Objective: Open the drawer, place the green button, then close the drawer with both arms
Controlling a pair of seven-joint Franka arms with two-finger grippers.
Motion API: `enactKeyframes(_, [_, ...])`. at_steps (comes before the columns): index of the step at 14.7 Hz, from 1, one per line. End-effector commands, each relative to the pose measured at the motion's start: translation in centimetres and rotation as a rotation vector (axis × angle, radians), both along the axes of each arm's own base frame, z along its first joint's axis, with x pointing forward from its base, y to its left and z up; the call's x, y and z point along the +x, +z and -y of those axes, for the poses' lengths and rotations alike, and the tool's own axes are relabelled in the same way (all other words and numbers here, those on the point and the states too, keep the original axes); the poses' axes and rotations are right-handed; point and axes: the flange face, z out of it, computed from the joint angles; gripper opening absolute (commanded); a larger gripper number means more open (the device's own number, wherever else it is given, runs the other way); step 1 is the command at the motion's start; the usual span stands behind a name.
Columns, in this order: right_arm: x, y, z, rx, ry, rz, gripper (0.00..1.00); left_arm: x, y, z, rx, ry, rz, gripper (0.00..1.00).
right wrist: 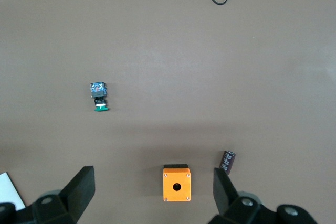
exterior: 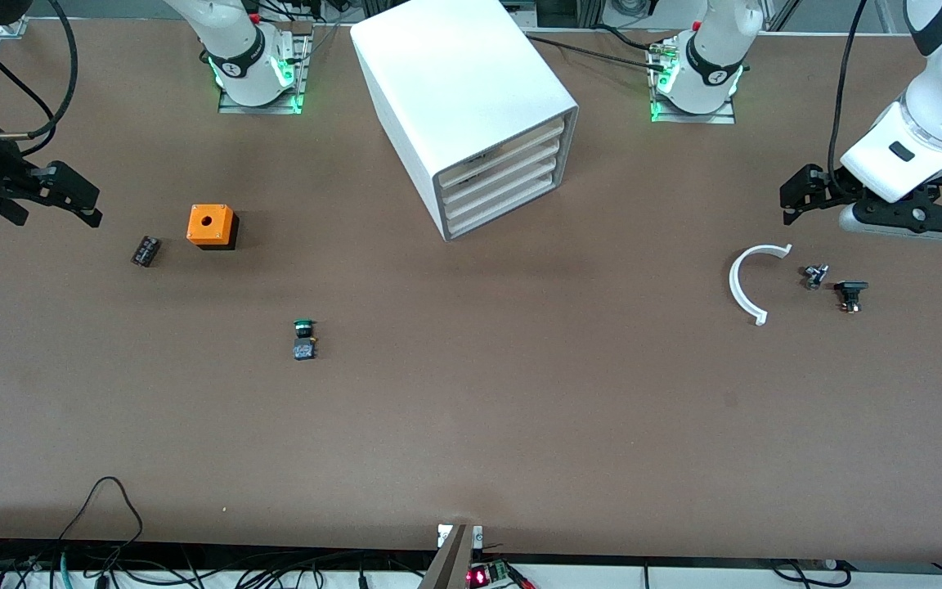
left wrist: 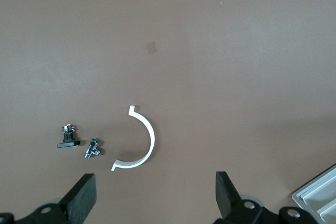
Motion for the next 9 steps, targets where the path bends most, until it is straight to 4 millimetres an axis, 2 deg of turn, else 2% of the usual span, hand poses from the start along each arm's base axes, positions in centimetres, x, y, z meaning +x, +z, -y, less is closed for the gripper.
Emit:
enactKeyframes(1, [0.17, 0.41, -0.02, 0.013, -0.003, -0.007, 1.0, -0.18, 0.46, 0.15, -0.025, -0.015, -0.004, 1.0])
enactKeyframes(6, [0.34, 1.07, 0.22, 0.015, -0.003, 0.008, 1.0, -0.2, 0.44, 0.14, -0.025, -0.017, -0.005, 1.0])
enactKeyframes(9, [0.85, 0.17, -0.41, 0.021, -0.01, 0.002, 1.0, -0.55, 0.18, 0.34, -0.021, -0.026, -0.04, 1.0])
